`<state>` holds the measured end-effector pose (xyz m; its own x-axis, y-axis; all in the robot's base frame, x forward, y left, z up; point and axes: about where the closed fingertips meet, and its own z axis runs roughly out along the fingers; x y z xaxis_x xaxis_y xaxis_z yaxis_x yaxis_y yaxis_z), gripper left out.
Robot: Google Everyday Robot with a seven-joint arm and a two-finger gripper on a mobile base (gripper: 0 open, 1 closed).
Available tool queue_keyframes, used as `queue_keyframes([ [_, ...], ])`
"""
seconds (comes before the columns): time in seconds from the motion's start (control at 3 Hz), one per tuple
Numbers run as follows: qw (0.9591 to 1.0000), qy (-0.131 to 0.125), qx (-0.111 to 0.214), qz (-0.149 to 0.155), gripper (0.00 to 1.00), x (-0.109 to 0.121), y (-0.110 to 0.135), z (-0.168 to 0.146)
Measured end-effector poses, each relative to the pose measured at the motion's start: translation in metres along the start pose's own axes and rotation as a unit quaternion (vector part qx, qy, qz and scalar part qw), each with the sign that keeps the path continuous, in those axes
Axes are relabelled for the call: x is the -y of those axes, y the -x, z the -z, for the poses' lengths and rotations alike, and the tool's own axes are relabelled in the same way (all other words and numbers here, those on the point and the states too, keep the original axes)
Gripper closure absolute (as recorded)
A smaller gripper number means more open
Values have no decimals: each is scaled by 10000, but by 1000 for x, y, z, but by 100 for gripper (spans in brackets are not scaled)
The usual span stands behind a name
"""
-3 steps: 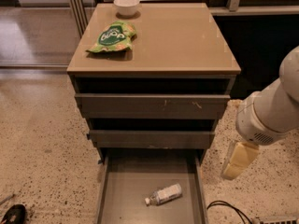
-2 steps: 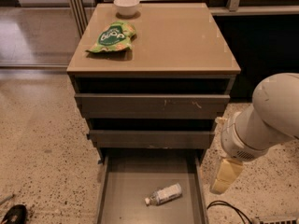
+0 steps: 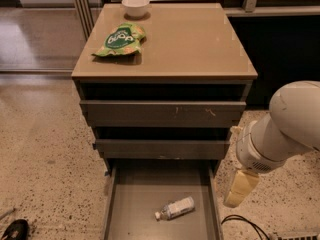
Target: Pick blue plastic bottle from bottom drawer and place on counter
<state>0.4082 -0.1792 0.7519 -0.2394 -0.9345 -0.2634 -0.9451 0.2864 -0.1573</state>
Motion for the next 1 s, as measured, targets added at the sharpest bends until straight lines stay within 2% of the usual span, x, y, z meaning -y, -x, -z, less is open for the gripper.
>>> queue_keyframes([
  [0.33, 9996, 116, 217, -165, 0, -1, 1, -31],
  [1.0, 9979, 471, 380, -239, 0, -13, 11, -102],
])
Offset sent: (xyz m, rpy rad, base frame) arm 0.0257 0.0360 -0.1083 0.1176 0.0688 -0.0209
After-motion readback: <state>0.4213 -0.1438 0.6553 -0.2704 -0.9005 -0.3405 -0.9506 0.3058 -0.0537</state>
